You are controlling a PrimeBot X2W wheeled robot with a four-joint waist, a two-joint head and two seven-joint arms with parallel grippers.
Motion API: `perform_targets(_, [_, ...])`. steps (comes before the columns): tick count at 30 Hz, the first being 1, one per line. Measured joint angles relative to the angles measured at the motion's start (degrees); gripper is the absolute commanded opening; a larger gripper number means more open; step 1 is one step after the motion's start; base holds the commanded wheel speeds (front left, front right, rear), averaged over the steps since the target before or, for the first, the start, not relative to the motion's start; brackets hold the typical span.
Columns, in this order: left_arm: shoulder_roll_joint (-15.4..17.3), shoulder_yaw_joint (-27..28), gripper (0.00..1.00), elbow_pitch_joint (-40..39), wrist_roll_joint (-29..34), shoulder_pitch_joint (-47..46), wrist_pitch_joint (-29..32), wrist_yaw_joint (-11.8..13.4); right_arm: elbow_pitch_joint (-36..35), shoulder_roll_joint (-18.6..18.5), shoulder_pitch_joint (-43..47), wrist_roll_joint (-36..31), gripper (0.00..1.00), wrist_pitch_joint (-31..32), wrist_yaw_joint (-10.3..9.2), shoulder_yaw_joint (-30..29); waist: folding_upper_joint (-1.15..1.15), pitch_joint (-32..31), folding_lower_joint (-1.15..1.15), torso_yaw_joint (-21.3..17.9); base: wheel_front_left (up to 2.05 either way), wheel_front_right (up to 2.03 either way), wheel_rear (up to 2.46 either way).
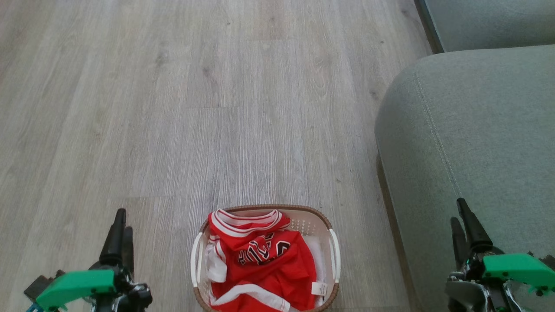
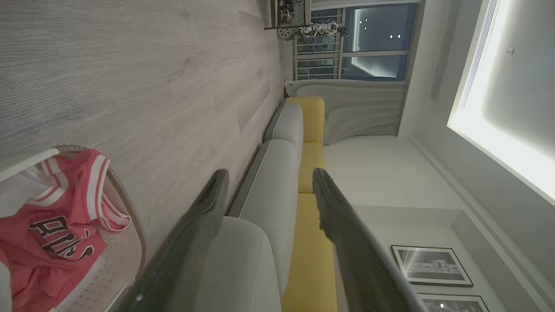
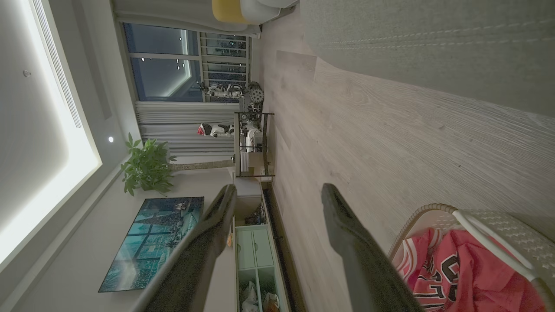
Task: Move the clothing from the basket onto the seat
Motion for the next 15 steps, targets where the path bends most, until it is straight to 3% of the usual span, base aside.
perform_targets(15, [0.02,-1.12,1.00,-2.15,11.12,-1.02,-2.19,-0.01,-2.87,-0.11,-0.02,-10.98,1.00,-2.38,0.00,1.63,0.00,0.01,0.00,0.03,0.00,0.00,0.00])
